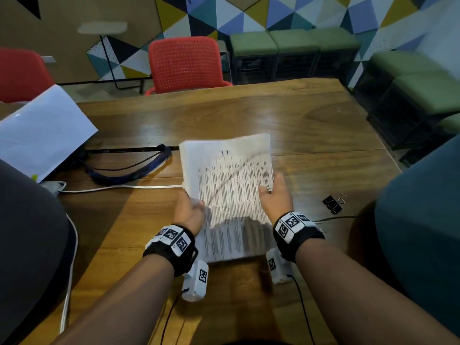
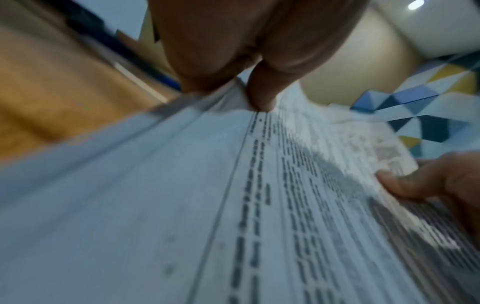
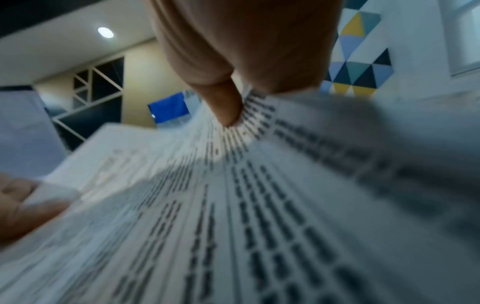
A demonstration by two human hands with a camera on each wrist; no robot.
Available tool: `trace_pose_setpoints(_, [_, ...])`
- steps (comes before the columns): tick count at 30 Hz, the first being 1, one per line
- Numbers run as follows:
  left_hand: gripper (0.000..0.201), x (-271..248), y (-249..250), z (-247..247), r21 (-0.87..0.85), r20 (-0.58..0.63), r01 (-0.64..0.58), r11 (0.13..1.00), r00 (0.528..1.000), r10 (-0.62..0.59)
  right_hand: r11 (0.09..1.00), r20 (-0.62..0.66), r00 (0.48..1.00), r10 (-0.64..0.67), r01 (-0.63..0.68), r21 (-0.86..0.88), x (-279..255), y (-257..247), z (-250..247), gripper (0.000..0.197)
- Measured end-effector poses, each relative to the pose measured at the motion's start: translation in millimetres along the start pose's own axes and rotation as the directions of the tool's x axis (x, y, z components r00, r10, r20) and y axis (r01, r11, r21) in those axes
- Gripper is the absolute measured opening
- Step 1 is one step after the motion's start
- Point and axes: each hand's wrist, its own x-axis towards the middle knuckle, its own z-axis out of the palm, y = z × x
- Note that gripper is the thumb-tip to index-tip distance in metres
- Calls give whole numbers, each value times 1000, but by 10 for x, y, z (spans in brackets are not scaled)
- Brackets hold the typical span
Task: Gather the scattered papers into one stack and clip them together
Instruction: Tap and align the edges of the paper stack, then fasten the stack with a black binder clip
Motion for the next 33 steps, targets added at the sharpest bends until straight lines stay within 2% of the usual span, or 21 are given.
trace_pose_setpoints(2, [33, -65, -119, 152, 173, 38, 126, 977, 990, -135, 980, 14, 996, 86, -82, -181, 21, 180, -33, 35])
trace_pose_setpoints(4, [39, -137, -275, 299, 334, 90, 202, 921, 966, -244, 940, 79, 978, 191, -159, -303, -36, 429, -66, 37])
trace_pose_setpoints(6, [46, -202, -400, 423, 448, 129, 222, 866, 942, -309, 919, 104, 965, 243, -194, -344, -139, 668, -98, 36])
trace_pose_setpoints(8, [47, -241, -472, 525, 532, 114, 212, 820, 941, -317, 920, 111, 958, 266, -218, -327, -213, 834, -91, 38])
trace_pose_setpoints(11, [45, -230, -550, 634, 554, 43, 209, 806, 960, -278, 916, 135, 950, 280, -222, -335, -201, 982, -40, 49])
trace_pose_setpoints(14, [44, -189, -582, 700, 548, 10, 257, 796, 950, -313, 873, 189, 925, 331, -224, -432, -145, 1067, 16, 72])
trace_pose_setpoints(16, [49, -166, -598, 725, 534, -15, 281, 797, 946, -323, 866, 195, 915, 353, -241, -437, -125, 1089, 29, 76])
trace_pose_setpoints(19, [75, -138, -631, 701, 493, -25, 249, 834, 962, -273, 863, 191, 916, 354, -241, -445, -102, 1085, 35, 74])
trace_pose_setpoints(21, [89, -112, -673, 661, 486, 13, 154, 861, 983, -183, 861, 191, 918, 348, -232, -452, -96, 1089, 45, 74])
trace_pose_setpoints(23, [84, -73, -710, 618, 538, 87, 36, 842, 991, -98, 861, 195, 920, 339, -220, -458, -95, 1105, 55, 74])
trace_pose_setpoints(25, [73, -17, -729, 578, 587, 142, -12, 809, 986, -89, 846, 182, 925, 332, -207, -490, -71, 1129, 50, 67])
trace_pose_setpoints(28, [69, 54, -723, 540, 601, 162, -15, 799, 981, -103, 813, 171, 940, 294, -152, -562, -5, 1122, 16, 47])
trace_pose_setpoints(31, [73, 83, -718, 536, 600, 171, -13, 800, 979, -112, 774, 210, 941, 266, -78, -628, 51, 1095, -37, 35])
trace_pose_setpoints(33, [77, 105, -706, 539, 614, 174, -9, 789, 977, -124, 754, 176, 959, 224, -56, -655, 104, 1074, -137, 27])
